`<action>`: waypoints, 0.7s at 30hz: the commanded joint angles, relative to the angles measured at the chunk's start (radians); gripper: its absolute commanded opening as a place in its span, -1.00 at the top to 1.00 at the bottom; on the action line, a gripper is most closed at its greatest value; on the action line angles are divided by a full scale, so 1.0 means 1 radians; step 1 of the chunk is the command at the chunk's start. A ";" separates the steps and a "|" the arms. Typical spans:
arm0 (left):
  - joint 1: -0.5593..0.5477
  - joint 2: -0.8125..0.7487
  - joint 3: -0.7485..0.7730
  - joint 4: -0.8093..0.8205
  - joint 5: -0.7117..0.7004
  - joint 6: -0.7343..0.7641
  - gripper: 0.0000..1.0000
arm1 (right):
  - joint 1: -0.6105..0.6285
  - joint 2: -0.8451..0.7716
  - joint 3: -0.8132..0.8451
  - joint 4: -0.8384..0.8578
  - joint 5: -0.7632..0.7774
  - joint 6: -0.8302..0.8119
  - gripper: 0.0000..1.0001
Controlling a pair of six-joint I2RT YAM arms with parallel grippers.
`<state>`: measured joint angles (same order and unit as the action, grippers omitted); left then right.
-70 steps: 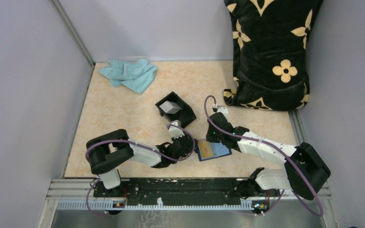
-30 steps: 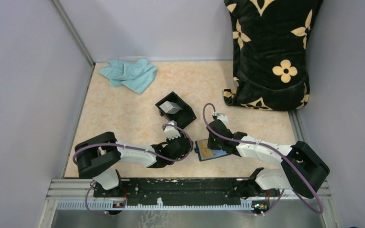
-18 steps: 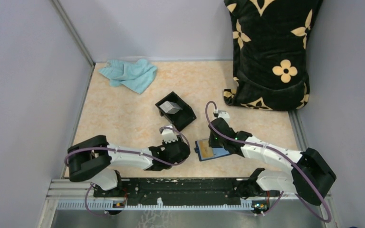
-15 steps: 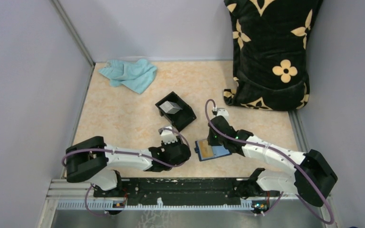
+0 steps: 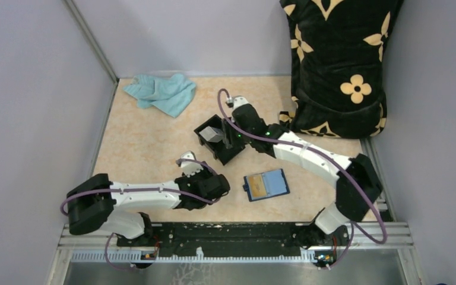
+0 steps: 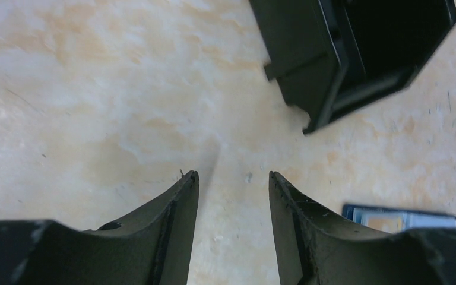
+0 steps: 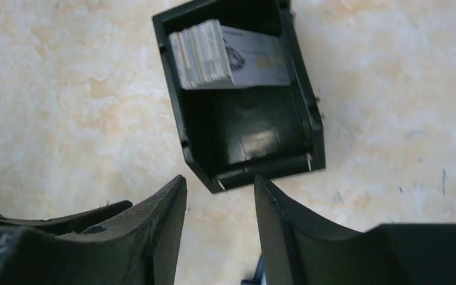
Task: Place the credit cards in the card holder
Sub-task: Pick up the credit card from the storage box.
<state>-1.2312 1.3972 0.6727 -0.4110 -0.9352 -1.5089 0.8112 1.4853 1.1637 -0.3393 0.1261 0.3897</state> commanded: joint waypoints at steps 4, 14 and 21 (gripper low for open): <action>0.182 -0.143 -0.150 0.318 0.096 0.271 -0.08 | -0.016 0.276 0.294 -0.003 -0.140 -0.165 0.03; 0.357 -0.157 -0.215 0.574 0.295 0.506 -0.08 | -0.085 0.496 0.458 0.037 -0.265 -0.168 0.02; 0.385 -0.110 -0.216 0.634 0.348 0.534 -0.08 | -0.138 0.544 0.466 0.083 -0.357 -0.135 0.02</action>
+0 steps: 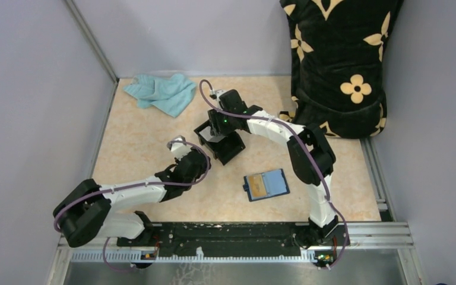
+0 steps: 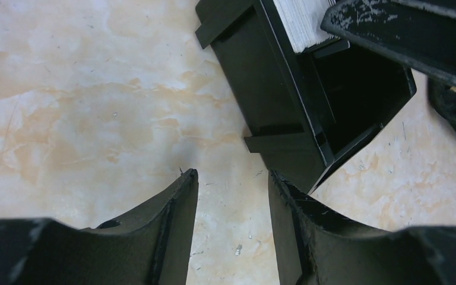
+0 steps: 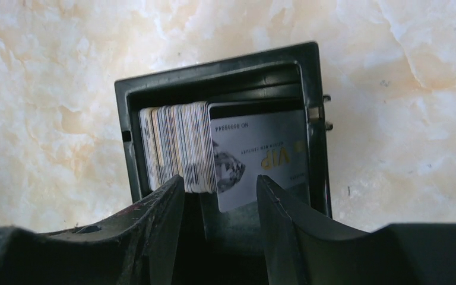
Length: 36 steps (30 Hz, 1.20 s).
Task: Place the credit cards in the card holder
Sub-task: Pick up the credit card from the storage box.
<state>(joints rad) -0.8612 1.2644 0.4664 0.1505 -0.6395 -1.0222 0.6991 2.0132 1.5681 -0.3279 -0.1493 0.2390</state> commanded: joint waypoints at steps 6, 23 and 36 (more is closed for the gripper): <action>0.043 0.065 0.011 0.094 0.077 0.062 -0.07 | -0.053 0.058 0.082 0.065 -0.169 0.039 0.02; 0.199 0.298 0.171 0.163 0.264 0.139 -0.06 | -0.043 0.066 0.048 0.070 -0.243 0.075 0.29; 0.229 0.331 0.167 0.182 0.305 0.135 -0.05 | -0.010 0.009 0.050 0.047 -0.216 0.074 0.50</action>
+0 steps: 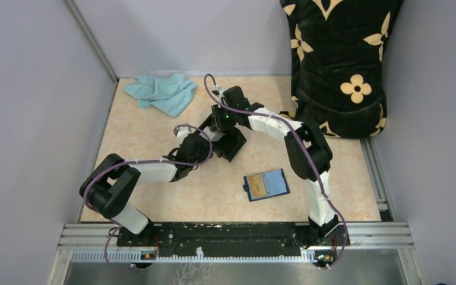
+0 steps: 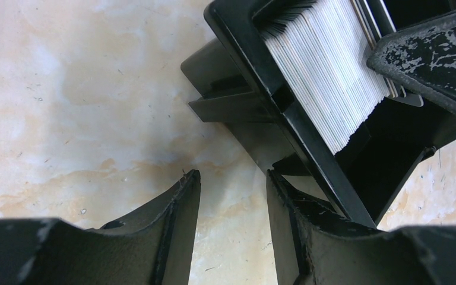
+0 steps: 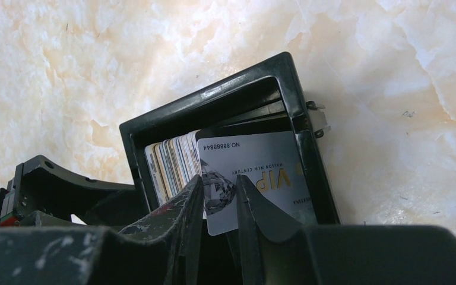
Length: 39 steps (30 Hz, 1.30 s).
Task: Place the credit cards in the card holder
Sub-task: Pick up the credit card from the storage box.
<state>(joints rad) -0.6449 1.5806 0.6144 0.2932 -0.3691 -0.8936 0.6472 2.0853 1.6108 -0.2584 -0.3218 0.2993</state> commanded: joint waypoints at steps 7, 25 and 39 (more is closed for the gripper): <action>0.029 0.009 0.028 0.038 0.048 0.009 -0.05 | 0.046 -0.087 -0.003 -0.025 -0.048 0.015 0.50; 0.034 -0.030 0.047 -0.009 0.059 0.026 -0.04 | 0.045 -0.186 -0.063 -0.045 0.157 -0.027 0.98; 0.011 -0.227 0.046 -0.183 0.066 0.037 -0.07 | 0.045 -0.421 -0.239 0.055 0.474 -0.055 1.00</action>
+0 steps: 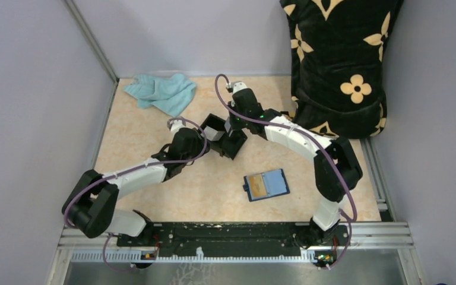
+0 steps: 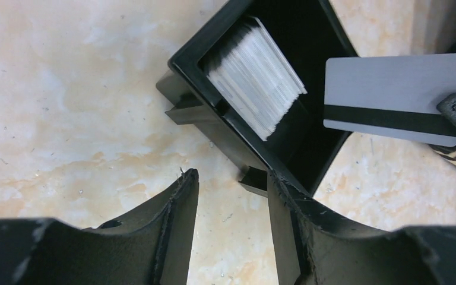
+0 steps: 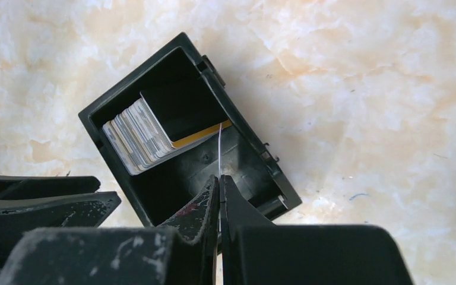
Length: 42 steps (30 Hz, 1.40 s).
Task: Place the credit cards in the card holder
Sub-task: Pick up the credit card from the storage box.
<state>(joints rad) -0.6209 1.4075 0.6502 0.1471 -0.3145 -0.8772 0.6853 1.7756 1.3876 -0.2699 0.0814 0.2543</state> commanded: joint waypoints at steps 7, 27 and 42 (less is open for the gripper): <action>-0.081 -0.158 0.005 -0.027 0.043 0.099 -0.08 | 0.006 -0.302 -0.135 0.025 0.027 0.016 1.00; -0.122 -0.159 0.047 0.165 0.945 0.467 -0.12 | 0.003 -0.899 -0.603 -0.188 -0.442 0.151 1.00; -0.142 -0.100 0.027 0.116 1.135 0.541 -0.11 | -0.078 -0.890 -0.692 -0.047 -0.688 0.211 1.00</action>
<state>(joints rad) -0.7506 1.2823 0.6762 0.2714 0.7452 -0.3805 0.6308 0.8795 0.6930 -0.4213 -0.5125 0.4419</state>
